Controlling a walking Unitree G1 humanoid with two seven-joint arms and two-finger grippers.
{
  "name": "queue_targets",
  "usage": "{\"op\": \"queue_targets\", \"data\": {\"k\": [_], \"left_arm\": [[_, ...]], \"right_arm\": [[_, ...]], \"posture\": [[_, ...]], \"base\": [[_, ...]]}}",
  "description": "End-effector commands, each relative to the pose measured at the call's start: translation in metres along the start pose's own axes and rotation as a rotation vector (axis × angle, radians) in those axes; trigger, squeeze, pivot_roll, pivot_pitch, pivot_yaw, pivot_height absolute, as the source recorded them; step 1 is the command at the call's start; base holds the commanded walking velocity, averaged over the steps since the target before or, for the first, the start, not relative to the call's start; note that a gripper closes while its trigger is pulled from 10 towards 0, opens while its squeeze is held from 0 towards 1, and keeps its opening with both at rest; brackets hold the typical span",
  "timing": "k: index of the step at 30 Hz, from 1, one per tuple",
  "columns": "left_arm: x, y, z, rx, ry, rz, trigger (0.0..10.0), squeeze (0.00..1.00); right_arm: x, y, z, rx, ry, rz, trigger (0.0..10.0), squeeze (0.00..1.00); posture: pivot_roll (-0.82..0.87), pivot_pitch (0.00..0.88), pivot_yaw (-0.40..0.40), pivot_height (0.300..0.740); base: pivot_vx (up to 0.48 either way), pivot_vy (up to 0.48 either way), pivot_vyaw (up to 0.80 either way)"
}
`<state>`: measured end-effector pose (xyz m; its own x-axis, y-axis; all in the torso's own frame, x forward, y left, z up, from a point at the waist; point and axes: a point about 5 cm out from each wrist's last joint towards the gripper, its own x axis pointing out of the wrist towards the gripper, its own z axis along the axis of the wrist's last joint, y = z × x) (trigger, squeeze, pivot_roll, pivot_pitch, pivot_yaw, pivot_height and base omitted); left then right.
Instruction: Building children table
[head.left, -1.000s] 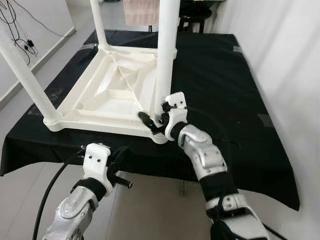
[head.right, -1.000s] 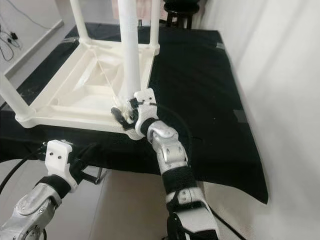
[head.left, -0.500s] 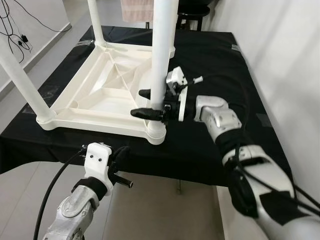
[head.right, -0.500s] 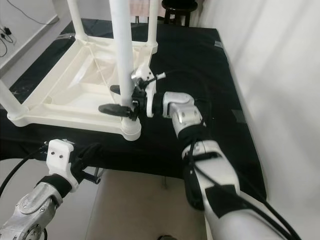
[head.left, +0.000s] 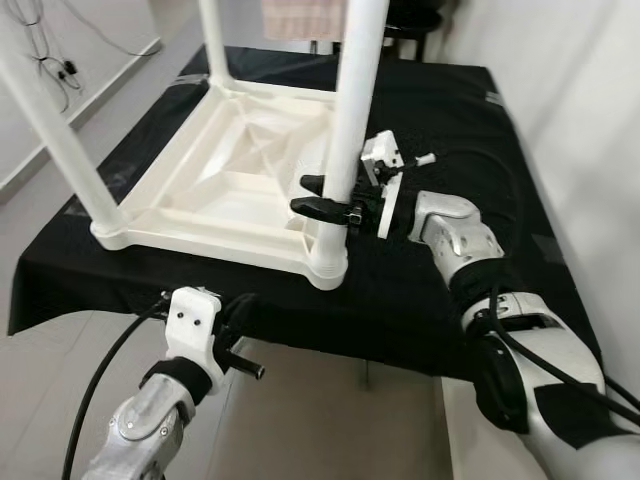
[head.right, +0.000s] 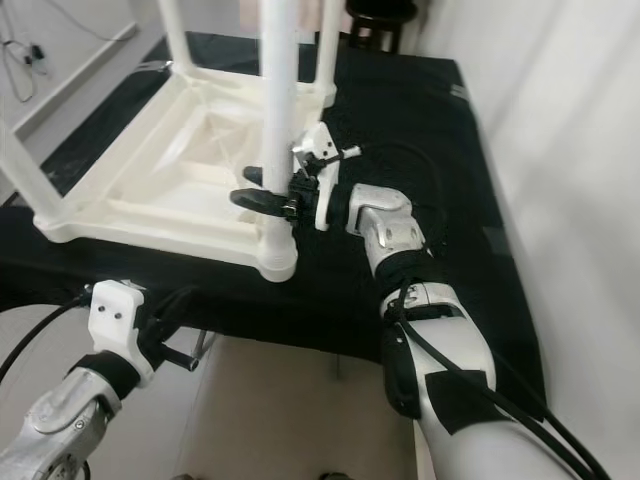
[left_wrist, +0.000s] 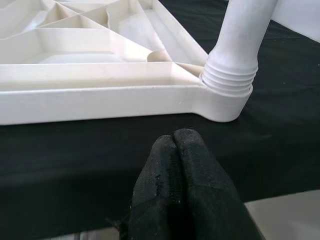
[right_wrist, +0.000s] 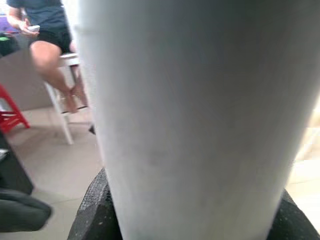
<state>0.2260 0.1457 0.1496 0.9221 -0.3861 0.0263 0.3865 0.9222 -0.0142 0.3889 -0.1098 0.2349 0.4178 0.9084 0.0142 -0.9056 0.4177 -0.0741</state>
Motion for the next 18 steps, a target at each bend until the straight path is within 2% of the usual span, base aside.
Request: {"op": "queue_targets", "data": {"k": [1, 2, 3, 4, 5, 6, 7, 8, 9, 11, 12, 13, 14, 15, 18], "left_arm": [[-0.004, 0.001, -0.001, -0.008, 0.012, -0.001, 10.0, 0.00], [-0.005, 0.001, -0.001, -0.009, 0.013, -0.002, 10.0, 0.00], [-0.005, 0.001, -0.001, -0.009, 0.013, -0.002, 10.0, 0.00], [-0.005, 0.003, 0.000, -0.006, 0.015, -0.001, 10.0, 0.00], [-0.005, 0.005, 0.000, -0.004, 0.016, -0.002, 10.0, 0.00], [-0.005, 0.005, 0.000, -0.004, 0.016, -0.002, 10.0, 0.00], [-0.004, 0.005, 0.000, -0.004, 0.017, -0.003, 10.0, 0.00], [-0.003, 0.005, 0.000, 0.000, 0.021, -0.011, 10.0, 0.00], [-0.003, 0.005, 0.000, 0.000, 0.021, -0.011, 10.0, 0.00], [0.000, 0.005, -0.001, 0.002, 0.026, -0.018, 10.0, 0.00], [0.000, 0.005, -0.001, 0.002, 0.026, -0.018, 10.0, 0.00], [0.001, 0.006, -0.001, 0.000, 0.025, -0.017, 10.0, 0.00], [0.002, 0.006, -0.001, -0.001, 0.022, -0.013, 10.0, 0.00], [0.003, 0.006, -0.001, 0.001, 0.018, -0.007, 10.0, 0.00], [0.003, 0.006, -0.001, 0.007, 0.015, 0.001, 10.0, 0.00]], "right_arm": [[-0.010, 0.000, -0.041, 0.101, 0.095, -0.313, 0.0, 0.00], [-0.009, 0.004, -0.050, 0.118, 0.127, -0.432, 0.0, 0.00], [-0.009, 0.004, -0.050, 0.118, 0.127, -0.432, 0.0, 0.00], [0.001, 0.030, -0.069, 0.180, 0.190, -0.609, 0.0, 0.00], [0.012, 0.059, -0.078, 0.230, 0.202, -0.689, 0.0, 0.00], [0.012, 0.059, -0.078, 0.230, 0.202, -0.689, 0.0, 0.00], [0.018, 0.076, -0.080, 0.265, 0.196, -0.733, 0.0, 0.00], [0.027, 0.085, -0.079, 0.272, 0.177, -0.764, 0.0, 0.00], [0.027, 0.085, -0.079, 0.272, 0.177, -0.764, 0.0, 0.00], [0.046, 0.086, -0.075, 0.238, 0.152, -0.725, 0.0, 0.00], [0.046, 0.086, -0.075, 0.238, 0.152, -0.725, 0.0, 0.00], [0.062, 0.085, -0.073, 0.227, 0.139, -0.667, 0.0, 0.00], [0.074, 0.083, -0.070, 0.211, 0.132, -0.609, 2.5, 0.00], [0.086, 0.078, -0.064, 0.194, 0.125, -0.553, 10.0, 0.32], [0.087, 0.075, -0.054, 0.212, 0.081, -0.530, 10.0, 0.32]], "posture": [[0.06, 0.196, -0.057, 0.740], [0.06, 0.196, -0.057, 0.740], [0.06, 0.196, -0.057, 0.740], [0.04, 0.202, -0.037, 0.740], [0.03, 0.202, -0.026, 0.740], [0.03, 0.202, -0.026, 0.740], [0.04, 0.202, -0.026, 0.740], [0.04, 0.194, -0.022, 0.740], [0.04, 0.194, -0.022, 0.740], [0.04, 0.186, -0.021, 0.740], [0.04, 0.186, -0.021, 0.740], [0.05, 0.175, -0.033, 0.740], [0.06, 0.172, -0.046, 0.740], [0.07, 0.169, -0.050, 0.740], [0.07, 0.165, -0.056, 0.740]], "base": [[0.000, 0.000, 0.00], [0.000, 0.000, 0.00], [0.000, 0.000, 0.00], [0.000, 0.000, 0.00], [0.000, 0.000, 0.00], [0.000, 0.000, 0.00], [0.000, 0.000, 0.00], [0.000, 0.000, 0.00], [0.000, 0.000, 0.00], [0.000, 0.000, 0.00], [0.000, 0.000, 0.00], [0.000, 0.000, 0.00], [0.000, 0.000, 0.00], [0.000, 0.000, 0.00], [0.000, 0.000, 0.00]]}}
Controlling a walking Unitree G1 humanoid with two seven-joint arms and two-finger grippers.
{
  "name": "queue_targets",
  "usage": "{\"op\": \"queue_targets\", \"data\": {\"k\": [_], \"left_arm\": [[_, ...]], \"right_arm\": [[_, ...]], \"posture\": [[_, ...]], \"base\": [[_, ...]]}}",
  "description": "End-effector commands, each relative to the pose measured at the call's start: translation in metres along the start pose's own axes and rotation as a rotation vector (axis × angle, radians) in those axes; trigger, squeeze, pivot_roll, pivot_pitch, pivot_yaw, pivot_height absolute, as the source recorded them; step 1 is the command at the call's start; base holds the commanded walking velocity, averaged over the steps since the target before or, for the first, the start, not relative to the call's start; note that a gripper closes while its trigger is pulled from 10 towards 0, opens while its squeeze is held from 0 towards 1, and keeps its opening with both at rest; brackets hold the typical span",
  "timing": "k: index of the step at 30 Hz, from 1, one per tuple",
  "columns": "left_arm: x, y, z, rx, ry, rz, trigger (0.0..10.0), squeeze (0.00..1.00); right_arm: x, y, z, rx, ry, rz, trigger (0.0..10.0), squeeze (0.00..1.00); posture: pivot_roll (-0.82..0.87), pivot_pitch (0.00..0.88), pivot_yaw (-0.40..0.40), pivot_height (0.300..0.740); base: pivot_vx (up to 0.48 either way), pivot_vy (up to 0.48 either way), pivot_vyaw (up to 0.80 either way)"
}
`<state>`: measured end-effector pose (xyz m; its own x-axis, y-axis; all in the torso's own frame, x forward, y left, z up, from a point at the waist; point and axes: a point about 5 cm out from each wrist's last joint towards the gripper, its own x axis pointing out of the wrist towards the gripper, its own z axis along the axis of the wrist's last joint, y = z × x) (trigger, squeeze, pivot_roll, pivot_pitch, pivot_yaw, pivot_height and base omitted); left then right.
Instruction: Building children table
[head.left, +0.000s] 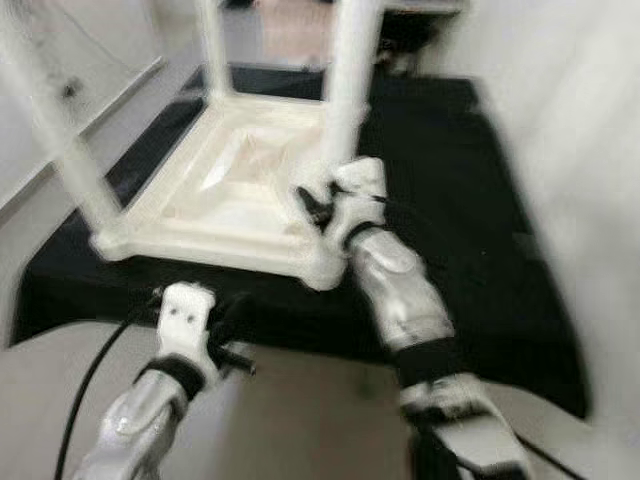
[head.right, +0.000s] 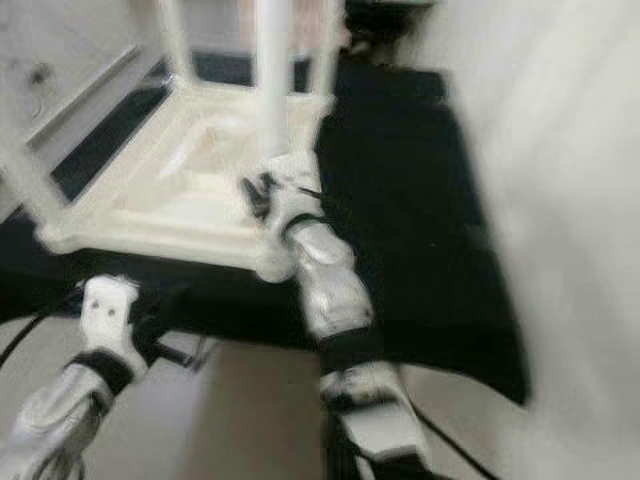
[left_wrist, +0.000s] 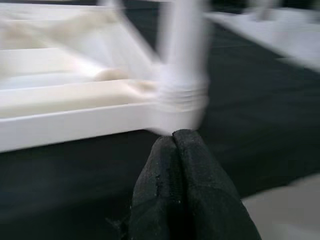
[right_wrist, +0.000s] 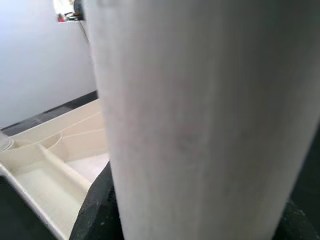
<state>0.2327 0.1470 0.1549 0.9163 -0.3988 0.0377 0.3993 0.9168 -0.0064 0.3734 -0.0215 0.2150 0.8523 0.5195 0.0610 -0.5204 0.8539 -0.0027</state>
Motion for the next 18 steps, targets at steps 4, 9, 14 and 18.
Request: {"op": "queue_targets", "data": {"k": [4, 9, 14, 18], "left_arm": [[-0.002, 0.002, -0.006, 0.007, 0.019, 0.035, 10.0, 0.00], [-0.001, 0.001, -0.007, 0.004, 0.018, 0.036, 10.0, 0.00], [0.000, 0.000, -0.008, -0.005, 0.019, 0.028, 10.0, 0.00], [-0.001, -0.001, -0.008, -0.007, 0.019, 0.027, 10.0, 0.00]], "right_arm": [[0.005, 0.011, -0.012, 0.174, 0.084, 0.180, 10.0, 1.00], [0.005, -0.001, 0.017, 0.188, 0.001, 0.354, 10.0, 0.49], [-0.007, -0.018, 0.033, -0.033, 0.003, 0.756, 10.0, 0.00], [-0.005, -0.025, 0.035, -0.046, 0.019, 0.781, 10.0, 0.00]], "posture": [[0.08, 0.159, -0.067, 0.740], [0.08, 0.153, -0.073, 0.740], [0.08, 0.146, -0.073, 0.740], [0.08, 0.145, -0.073, 0.740]], "base": [[0.000, 0.000, 0.00], [0.000, 0.000, 0.00], [0.000, 0.000, 0.00], [0.000, 0.000, 0.00]]}}
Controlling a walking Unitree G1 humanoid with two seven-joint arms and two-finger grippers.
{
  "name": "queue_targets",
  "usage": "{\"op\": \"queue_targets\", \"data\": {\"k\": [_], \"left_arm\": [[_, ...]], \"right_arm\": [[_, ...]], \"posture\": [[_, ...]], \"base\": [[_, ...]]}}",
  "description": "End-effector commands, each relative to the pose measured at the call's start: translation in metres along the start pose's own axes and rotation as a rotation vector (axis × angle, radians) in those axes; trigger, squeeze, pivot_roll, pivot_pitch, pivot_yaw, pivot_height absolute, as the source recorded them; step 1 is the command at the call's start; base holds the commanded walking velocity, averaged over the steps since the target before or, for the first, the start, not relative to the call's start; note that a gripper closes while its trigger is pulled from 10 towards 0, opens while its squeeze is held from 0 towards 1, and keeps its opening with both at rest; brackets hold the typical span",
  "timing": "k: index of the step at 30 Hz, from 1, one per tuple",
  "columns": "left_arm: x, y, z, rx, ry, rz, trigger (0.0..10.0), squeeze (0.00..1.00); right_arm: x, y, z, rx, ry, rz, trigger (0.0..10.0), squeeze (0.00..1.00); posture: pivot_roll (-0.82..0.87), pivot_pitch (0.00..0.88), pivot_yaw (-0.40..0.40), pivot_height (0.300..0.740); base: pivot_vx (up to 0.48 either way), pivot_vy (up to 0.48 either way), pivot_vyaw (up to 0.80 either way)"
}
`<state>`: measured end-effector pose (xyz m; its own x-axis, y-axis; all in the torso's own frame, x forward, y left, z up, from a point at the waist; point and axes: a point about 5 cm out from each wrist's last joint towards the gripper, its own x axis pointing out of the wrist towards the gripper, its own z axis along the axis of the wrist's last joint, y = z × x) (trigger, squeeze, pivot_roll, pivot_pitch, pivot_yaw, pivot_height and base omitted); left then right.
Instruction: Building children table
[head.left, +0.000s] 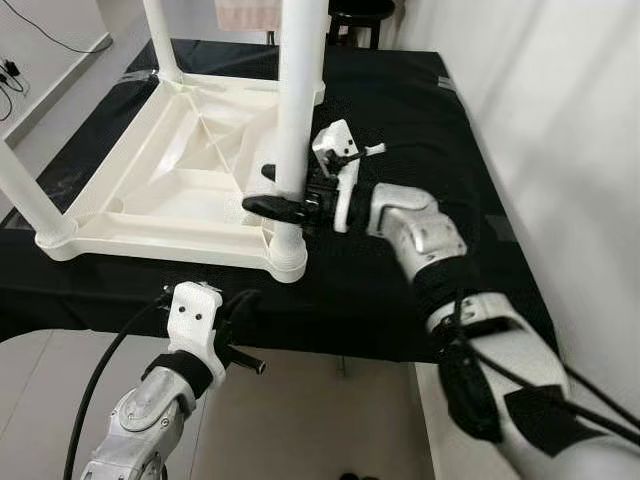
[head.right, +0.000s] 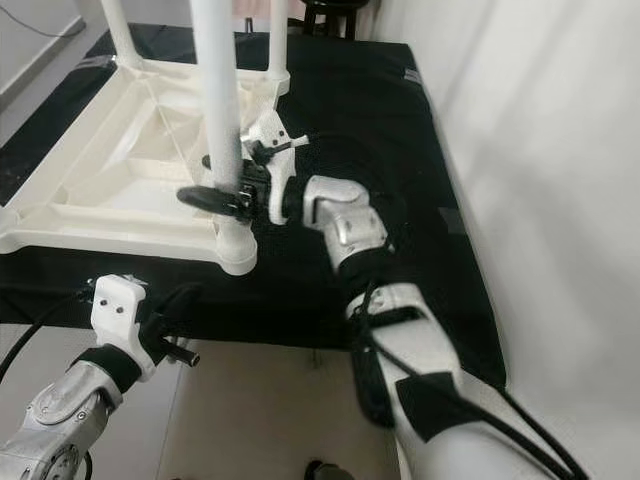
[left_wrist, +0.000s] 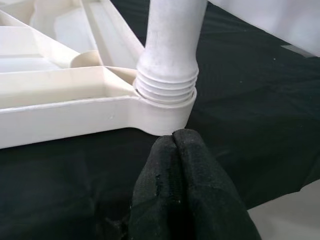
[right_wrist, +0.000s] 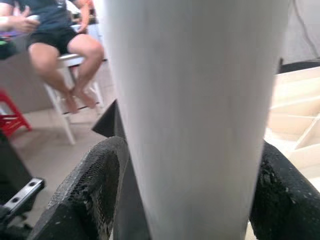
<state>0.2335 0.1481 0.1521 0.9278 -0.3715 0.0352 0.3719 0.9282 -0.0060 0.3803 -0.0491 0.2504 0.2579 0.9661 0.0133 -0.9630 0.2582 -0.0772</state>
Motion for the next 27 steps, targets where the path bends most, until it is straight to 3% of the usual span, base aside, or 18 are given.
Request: {"op": "queue_targets", "data": {"k": [1, 3, 4, 10, 16, 18, 19, 21, 22, 23, 25, 26, 27], "left_arm": [[-0.001, -0.003, -0.005, -0.009, 0.017, -0.003, 10.0, 0.00], [-0.001, -0.003, -0.005, -0.009, 0.017, -0.003, 10.0, 0.00], [-0.002, -0.003, -0.005, -0.010, 0.019, -0.005, 10.0, 0.00], [-0.003, -0.003, -0.006, -0.009, 0.023, -0.009, 10.0, 0.00], [-0.003, -0.004, -0.005, -0.009, 0.023, -0.009, 10.0, 0.00], [-0.005, -0.003, -0.005, -0.008, 0.022, -0.006, 10.0, 0.00], [-0.006, -0.001, -0.004, -0.008, 0.023, -0.005, 10.0, 0.00], [-0.006, 0.000, -0.004, -0.008, 0.023, -0.005, 10.0, 0.00], [-0.006, 0.000, -0.004, -0.008, 0.024, -0.006, 10.0, 0.00], [-0.006, 0.000, -0.004, -0.008, 0.024, -0.006, 10.0, 0.00], [-0.005, 0.001, -0.004, -0.008, 0.027, -0.012, 10.0, 0.00], [-0.005, 0.001, -0.004, -0.008, 0.027, -0.012, 10.0, 0.00], [-0.003, 0.002, -0.004, 0.000, 0.031, -0.014, 10.0, 0.00]], "right_arm": [[0.004, -0.001, 0.001, 0.007, -0.010, 0.018, 4.2, 0.00], [0.004, -0.001, 0.002, 0.014, -0.020, 0.021, 4.2, 0.00], [0.004, -0.001, 0.003, 0.024, -0.027, 0.033, 0.0, 0.00], [-0.001, -0.001, 0.003, 0.034, -0.033, 0.091, 0.0, 0.00], [-0.020, -0.006, -0.011, -0.015, 0.007, 0.046, 0.0, 0.00], [-0.028, -0.003, -0.030, -0.011, 0.046, -0.065, 0.0, 0.00], [-0.020, 0.009, -0.054, 0.018, 0.091, -0.245, 0.0, 0.00], [-0.018, 0.013, -0.058, 0.024, 0.101, -0.288, 0.0, 0.00], [-0.005, 0.031, -0.076, 0.138, 0.119, -0.492, 0.0, 0.00], [-0.005, 0.031, -0.076, 0.138, 0.119, -0.492, 0.0, 0.00], [0.008, 0.068, -0.098, 0.240, 0.156, -0.732, 0.0, 0.00], [0.008, 0.068, -0.098, 0.240, 0.156, -0.732, 0.0, 0.00], [0.027, 0.080, -0.102, 0.257, 0.147, -0.739, 0.0, 0.00]], "posture": [[0.08, 0.145, -0.070, 0.740], [0.08, 0.145, -0.070, 0.740], [0.07, 0.144, -0.068, 0.740], [0.07, 0.145, -0.063, 0.740], [0.06, 0.158, -0.066, 0.740], [0.05, 0.170, -0.064, 0.740], [0.04, 0.173, -0.062, 0.740], [0.04, 0.173, -0.062, 0.740], [0.03, 0.183, -0.053, 0.740], [0.03, 0.183, -0.053, 0.740], [0.05, 0.184, -0.049, 0.740], [0.05, 0.184, -0.049, 0.740], [0.04, 0.172, -0.039, 0.740]], "base": [[0.000, 0.000, 0.00], [0.000, 0.000, 0.00], [0.000, 0.000, 0.00], [0.000, 0.000, 0.00], [0.000, 0.000, 0.00], [0.000, 0.000, 0.00], [0.000, 0.000, 0.00], [0.000, 0.000, 0.00], [0.000, 0.000, 0.00], [0.000, 0.000, 0.00], [0.000, 0.000, 0.00], [0.000, 0.000, 0.00], [0.000, 0.000, 0.00]]}}
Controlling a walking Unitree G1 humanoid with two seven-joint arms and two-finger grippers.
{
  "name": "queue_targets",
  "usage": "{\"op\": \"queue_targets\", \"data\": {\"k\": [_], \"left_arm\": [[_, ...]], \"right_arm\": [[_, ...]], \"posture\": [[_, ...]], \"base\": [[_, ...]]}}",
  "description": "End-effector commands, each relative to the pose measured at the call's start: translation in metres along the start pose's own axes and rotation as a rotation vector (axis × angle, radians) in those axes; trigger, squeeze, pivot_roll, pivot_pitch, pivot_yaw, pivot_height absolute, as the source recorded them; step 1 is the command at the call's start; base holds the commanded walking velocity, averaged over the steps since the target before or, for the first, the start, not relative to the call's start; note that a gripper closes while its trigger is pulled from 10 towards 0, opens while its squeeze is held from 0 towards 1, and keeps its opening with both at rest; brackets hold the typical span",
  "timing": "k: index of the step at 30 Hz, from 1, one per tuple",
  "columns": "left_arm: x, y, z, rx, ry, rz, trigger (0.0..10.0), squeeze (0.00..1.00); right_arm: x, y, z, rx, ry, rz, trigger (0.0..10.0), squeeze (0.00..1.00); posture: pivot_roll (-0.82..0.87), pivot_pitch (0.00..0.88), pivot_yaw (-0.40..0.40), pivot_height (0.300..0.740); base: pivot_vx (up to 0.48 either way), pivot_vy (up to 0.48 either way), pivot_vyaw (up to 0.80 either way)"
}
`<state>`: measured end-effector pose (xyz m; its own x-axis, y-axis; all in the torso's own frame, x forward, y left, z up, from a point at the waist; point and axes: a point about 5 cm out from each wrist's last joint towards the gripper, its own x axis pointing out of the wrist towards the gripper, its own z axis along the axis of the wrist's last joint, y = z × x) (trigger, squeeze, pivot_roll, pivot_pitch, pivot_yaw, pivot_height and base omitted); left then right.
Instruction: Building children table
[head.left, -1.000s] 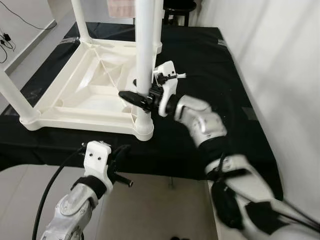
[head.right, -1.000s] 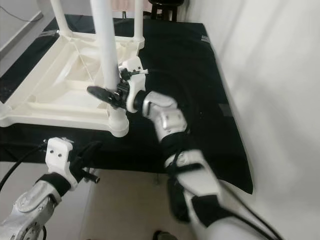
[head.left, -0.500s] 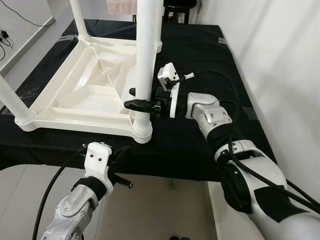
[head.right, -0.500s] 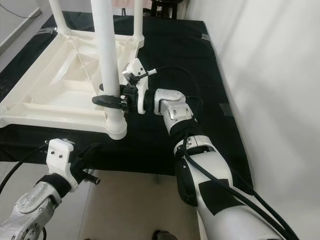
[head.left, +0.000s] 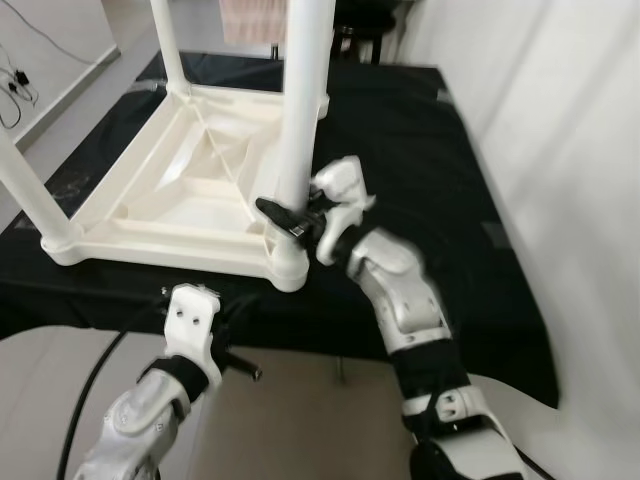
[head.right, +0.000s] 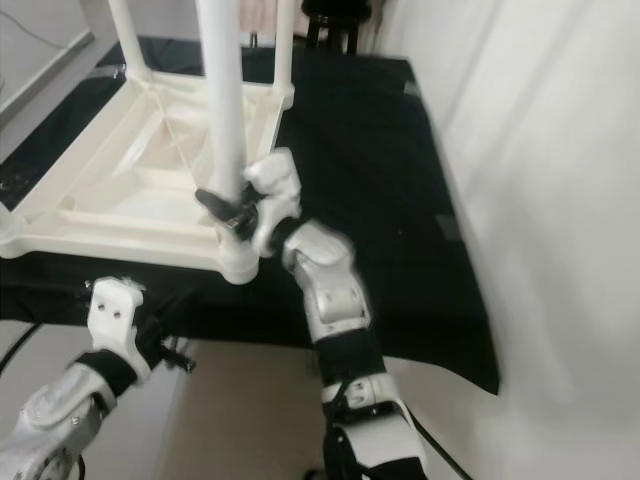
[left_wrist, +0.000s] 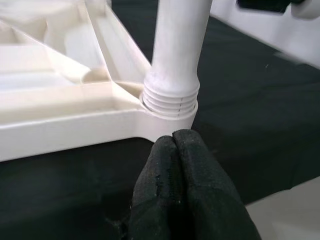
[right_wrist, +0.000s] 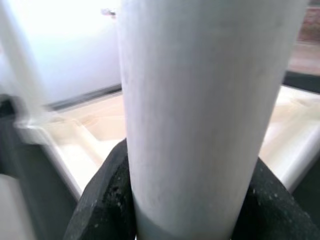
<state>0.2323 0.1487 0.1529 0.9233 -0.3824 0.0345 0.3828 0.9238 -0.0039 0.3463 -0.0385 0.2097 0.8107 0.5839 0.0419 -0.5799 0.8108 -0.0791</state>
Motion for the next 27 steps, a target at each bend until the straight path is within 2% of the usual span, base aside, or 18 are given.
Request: {"op": "queue_targets", "data": {"k": [1, 6, 7, 8, 9, 10, 11, 13, 14, 15, 16, 17, 18, 19, 21, 24, 27], "left_arm": [[-0.002, 0.002, -0.005, -0.002, 0.031, -0.002, 10.0, 0.00], [-0.001, 0.004, -0.007, 0.001, 0.034, 0.001, 10.0, 0.00], [-0.001, 0.006, -0.007, 0.004, 0.033, 0.005, 10.0, 0.00], [-0.001, 0.006, -0.007, 0.004, 0.033, 0.005, 10.0, 0.00], [0.000, 0.007, -0.007, 0.009, 0.028, 0.015, 10.0, 0.00], [0.001, 0.007, -0.007, 0.013, 0.024, 0.022, 10.0, 0.00], [0.002, 0.008, -0.006, 0.013, 0.019, 0.032, 10.0, 0.00], [0.002, 0.008, -0.006, 0.013, 0.019, 0.032, 10.0, 0.00], [0.002, 0.009, -0.006, 0.012, 0.016, 0.039, 10.0, 0.00], [0.003, 0.009, -0.007, 0.012, 0.014, 0.042, 10.0, 0.00], [0.003, 0.009, -0.007, 0.012, 0.014, 0.042, 10.0, 0.00], [0.003, 0.009, -0.007, 0.012, 0.013, 0.043, 10.0, 0.00], [0.004, 0.009, -0.007, 0.012, 0.013, 0.042, 10.0, 0.00], [0.004, 0.009, -0.007, 0.013, 0.013, 0.041, 10.0, 0.00], [0.004, 0.009, -0.007, 0.013, 0.013, 0.041, 10.0, 0.00], [0.003, 0.008, -0.006, 0.013, 0.013, 0.037, 10.0, 0.00], [0.001, 0.007, -0.006, 0.012, 0.013, 0.036, 10.0, 0.00]], "right_arm": [[-0.006, 0.050, -0.063, 0.216, 0.203, -0.054, 0.0, 0.00], [0.006, 0.055, -0.061, 0.210, 0.179, -0.027, 0.0, 0.00], [0.011, 0.059, -0.055, 0.191, 0.165, 0.012, 2.2, 0.00], [0.011, 0.059, -0.055, 0.191, 0.165, 0.012, 2.2, 0.00], [0.018, 0.064, -0.045, 0.196, 0.136, 0.099, 10.0, 0.61], [0.019, 0.069, -0.037, 0.201, 0.123, 0.147, 10.0, 0.61], [0.023, 0.066, -0.027, 0.211, 0.095, 0.188, 10.0, 1.00], [0.023, 0.066, -0.027, 0.211, 0.095, 0.188, 10.0, 1.00], [0.026, 0.063, -0.018, 0.235, 0.071, 0.221, 10.0, 1.00], [0.029, 0.060, -0.007, 0.244, 0.022, 0.310, 10.0, 1.00], [0.029, 0.060, -0.007, 0.244, 0.022, 0.310, 10.0, 1.00], [0.029, 0.057, 0.003, 0.216, -0.026, 0.447, 10.0, 0.85], [0.028, 0.053, 0.009, 0.176, -0.054, 0.557, 10.0, 0.04], [0.026, 0.049, 0.011, 0.137, -0.064, 0.644, 10.0, 0.00], [0.026, 0.049, 0.011, 0.137, -0.064, 0.644, 10.0, 0.00], [0.024, 0.027, 0.007, 0.024, -0.009, 0.807, 10.0, 0.00], [0.026, 0.015, 0.006, 0.015, 0.032, 0.830, 10.0, 0.00]], "posture": [[0.04, 0.172, -0.039, 0.740], [0.05, 0.153, -0.049, 0.740], [0.05, 0.147, -0.057, 0.740], [0.05, 0.147, -0.057, 0.740], [0.06, 0.142, -0.060, 0.740], [0.06, 0.142, -0.060, 0.740], [0.05, 0.136, -0.064, 0.740], [0.05, 0.136, -0.064, 0.740], [0.05, 0.136, -0.064, 0.740], [0.06, 0.132, -0.065, 0.740], [0.06, 0.132, -0.065, 0.740], [0.06, 0.131, -0.066, 0.740], [0.06, 0.132, -0.066, 0.740], [0.06, 0.132, -0.066, 0.740], [0.06, 0.132, -0.066, 0.740], [0.08, 0.140, -0.070, 0.740], [0.08, 0.147, -0.071, 0.740]], "base": [[0.000, 0.000, 0.00], [0.000, 0.000, 0.00], [0.000, 0.000, 0.00], [0.000, 0.000, 0.00], [0.000, 0.000, 0.00], [0.000, 0.000, 0.00], [0.000, 0.000, 0.00], [0.000, 0.000, 0.00], [0.000, 0.000, 0.00], [0.000, 0.000, 0.00], [0.000, 0.000, 0.00], [0.000, 0.000, 0.00], [0.000, 0.000, 0.00], [0.000, 0.000, 0.00], [0.000, 0.000, 0.00], [0.000, 0.000, 0.00], [0.000, 0.000, 0.00]]}}
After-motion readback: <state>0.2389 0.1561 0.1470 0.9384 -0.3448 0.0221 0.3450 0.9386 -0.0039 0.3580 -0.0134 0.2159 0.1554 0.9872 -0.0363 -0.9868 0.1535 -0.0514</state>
